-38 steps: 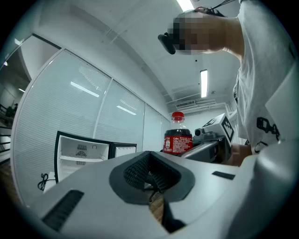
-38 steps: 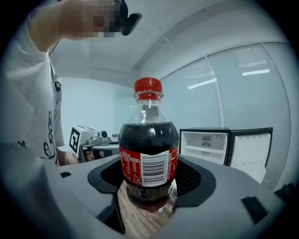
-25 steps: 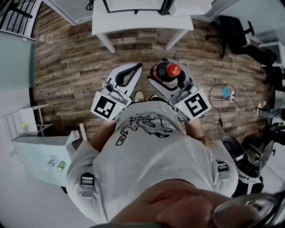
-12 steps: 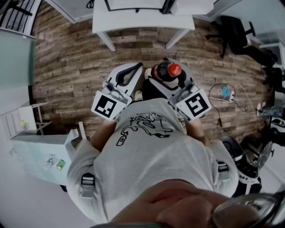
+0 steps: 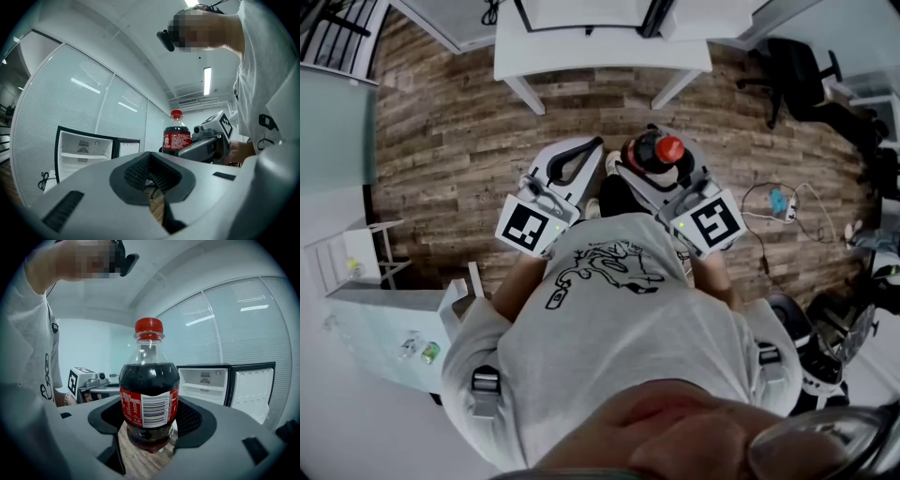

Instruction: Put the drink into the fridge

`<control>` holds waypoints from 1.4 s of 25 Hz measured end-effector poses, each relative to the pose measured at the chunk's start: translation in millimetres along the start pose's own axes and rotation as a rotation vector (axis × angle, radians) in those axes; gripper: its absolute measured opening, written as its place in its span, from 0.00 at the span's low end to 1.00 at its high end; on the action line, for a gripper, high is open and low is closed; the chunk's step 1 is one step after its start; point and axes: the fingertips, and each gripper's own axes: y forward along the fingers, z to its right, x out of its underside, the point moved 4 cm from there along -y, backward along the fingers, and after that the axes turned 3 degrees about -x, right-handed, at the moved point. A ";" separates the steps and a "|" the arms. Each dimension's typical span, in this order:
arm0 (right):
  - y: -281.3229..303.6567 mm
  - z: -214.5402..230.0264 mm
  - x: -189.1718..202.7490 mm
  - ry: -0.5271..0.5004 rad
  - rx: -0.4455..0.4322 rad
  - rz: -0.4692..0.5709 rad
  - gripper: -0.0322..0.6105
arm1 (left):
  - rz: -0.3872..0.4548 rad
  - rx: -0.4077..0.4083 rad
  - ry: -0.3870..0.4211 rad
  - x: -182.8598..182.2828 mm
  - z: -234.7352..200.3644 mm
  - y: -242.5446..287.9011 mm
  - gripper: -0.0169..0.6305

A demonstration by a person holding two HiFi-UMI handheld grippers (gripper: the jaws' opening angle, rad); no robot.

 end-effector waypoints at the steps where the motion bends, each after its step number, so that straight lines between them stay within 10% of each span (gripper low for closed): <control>1: 1.3 4.6 0.5 0.001 0.001 -0.001 0.55 | -0.004 0.001 0.001 1.0 -2.5 4.0 0.03; 35: 62.5 178.2 -17.1 0.001 -0.086 0.018 0.55 | -0.005 -0.074 0.020 -8.1 -93.3 161.2 0.03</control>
